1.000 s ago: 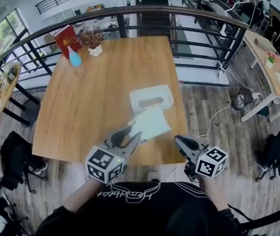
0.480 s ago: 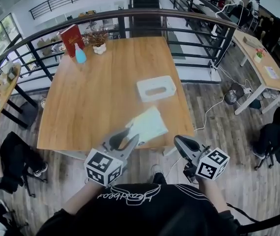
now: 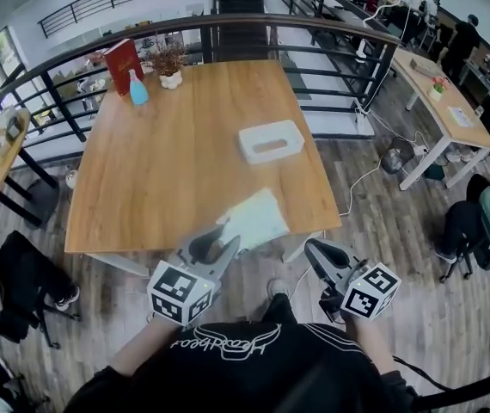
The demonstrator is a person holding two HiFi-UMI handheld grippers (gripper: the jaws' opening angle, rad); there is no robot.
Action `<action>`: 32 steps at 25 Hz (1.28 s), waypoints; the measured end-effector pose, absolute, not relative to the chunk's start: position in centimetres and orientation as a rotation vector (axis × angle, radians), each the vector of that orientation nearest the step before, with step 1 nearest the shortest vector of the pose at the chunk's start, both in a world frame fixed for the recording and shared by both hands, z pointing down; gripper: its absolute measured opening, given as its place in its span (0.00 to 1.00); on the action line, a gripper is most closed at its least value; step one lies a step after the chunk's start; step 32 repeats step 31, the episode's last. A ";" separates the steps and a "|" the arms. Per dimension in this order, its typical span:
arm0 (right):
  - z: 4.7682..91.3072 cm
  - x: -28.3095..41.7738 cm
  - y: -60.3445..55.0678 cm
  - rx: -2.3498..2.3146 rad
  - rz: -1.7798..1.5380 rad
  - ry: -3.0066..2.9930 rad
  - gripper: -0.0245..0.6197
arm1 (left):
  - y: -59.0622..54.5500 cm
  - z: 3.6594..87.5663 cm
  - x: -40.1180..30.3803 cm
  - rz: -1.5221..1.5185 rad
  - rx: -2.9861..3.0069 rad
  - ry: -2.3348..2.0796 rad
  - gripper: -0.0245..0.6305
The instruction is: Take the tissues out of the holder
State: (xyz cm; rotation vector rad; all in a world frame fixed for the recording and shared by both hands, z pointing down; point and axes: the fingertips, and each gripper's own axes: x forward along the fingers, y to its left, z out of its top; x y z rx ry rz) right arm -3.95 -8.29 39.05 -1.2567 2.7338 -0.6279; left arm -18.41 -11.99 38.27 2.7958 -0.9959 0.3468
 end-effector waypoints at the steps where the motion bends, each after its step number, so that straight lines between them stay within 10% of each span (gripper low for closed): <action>1: 38.9 -4.2 -8.0 -1.258 -0.622 2.735 0.07 | -11.7 38.2 -18.6 0.344 2.798 -0.995 0.25; 32: 38.9 -6.1 -4.3 -1.291 -0.587 2.785 0.07 | -8.4 38.3 -19.7 0.327 2.805 -0.949 0.24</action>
